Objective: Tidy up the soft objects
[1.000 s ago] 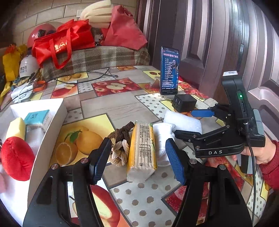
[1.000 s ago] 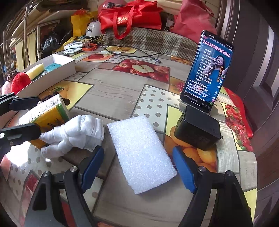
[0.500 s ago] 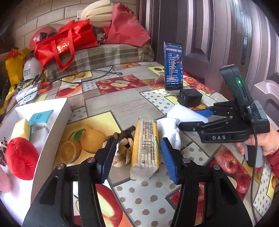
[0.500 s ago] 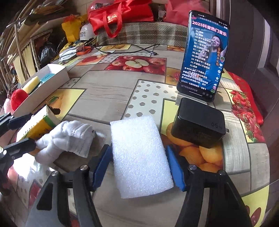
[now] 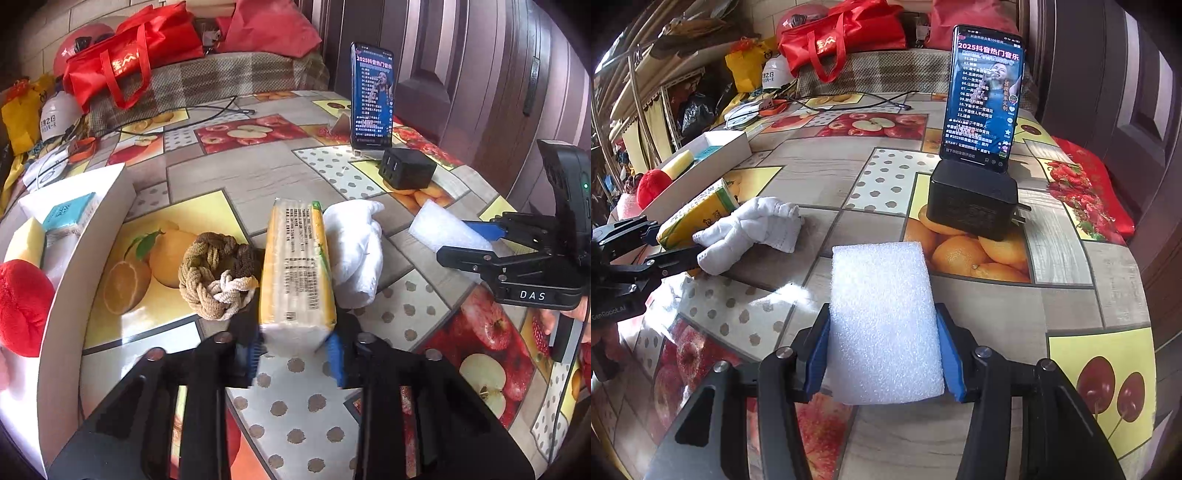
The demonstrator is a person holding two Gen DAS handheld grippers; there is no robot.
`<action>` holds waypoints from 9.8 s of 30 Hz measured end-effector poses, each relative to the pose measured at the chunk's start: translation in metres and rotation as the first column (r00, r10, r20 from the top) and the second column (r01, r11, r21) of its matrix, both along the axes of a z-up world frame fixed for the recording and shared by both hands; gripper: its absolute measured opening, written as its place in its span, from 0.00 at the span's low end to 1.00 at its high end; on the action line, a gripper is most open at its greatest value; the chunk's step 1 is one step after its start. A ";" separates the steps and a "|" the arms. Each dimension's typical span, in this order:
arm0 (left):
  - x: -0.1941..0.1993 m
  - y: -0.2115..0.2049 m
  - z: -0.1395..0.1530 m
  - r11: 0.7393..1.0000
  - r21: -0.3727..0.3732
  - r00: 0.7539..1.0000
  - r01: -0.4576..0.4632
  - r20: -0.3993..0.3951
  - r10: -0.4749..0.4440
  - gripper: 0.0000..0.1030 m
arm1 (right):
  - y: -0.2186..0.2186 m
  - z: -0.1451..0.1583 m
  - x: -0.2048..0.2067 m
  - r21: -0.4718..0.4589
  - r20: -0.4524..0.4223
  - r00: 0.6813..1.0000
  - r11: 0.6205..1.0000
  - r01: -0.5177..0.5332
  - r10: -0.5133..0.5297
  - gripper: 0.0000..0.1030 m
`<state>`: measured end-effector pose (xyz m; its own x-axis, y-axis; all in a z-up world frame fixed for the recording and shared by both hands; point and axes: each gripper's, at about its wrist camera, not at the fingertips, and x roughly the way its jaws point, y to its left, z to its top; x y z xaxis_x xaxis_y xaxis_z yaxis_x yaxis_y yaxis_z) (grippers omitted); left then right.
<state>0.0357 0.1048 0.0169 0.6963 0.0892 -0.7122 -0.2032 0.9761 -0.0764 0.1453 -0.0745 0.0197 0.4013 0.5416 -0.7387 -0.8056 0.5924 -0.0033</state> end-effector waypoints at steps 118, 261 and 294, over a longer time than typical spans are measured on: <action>-0.112 0.030 0.040 0.940 0.098 0.874 -0.326 0.410 0.261 1.00 | 0.039 0.038 -0.051 0.320 0.144 0.987 0.947 0.027 -0.077 1.00; -0.199 0.114 0.036 0.750 -0.031 0.651 -0.661 0.474 0.593 1.00 | 0.159 0.043 -0.157 0.382 0.328 0.944 0.910 -0.163 0.031 1.00; -0.148 0.008 0.032 0.738 0.204 0.753 -0.643 0.342 0.562 1.00 | -0.024 0.046 -0.119 0.482 0.236 0.965 0.876 -0.014 -0.114 1.00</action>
<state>-0.1119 0.1130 0.0486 0.5656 0.7227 -0.3973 -0.7701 0.6352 0.0592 0.0267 -0.0988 0.0657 0.5725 0.7748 -0.2680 -0.7852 0.6123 0.0929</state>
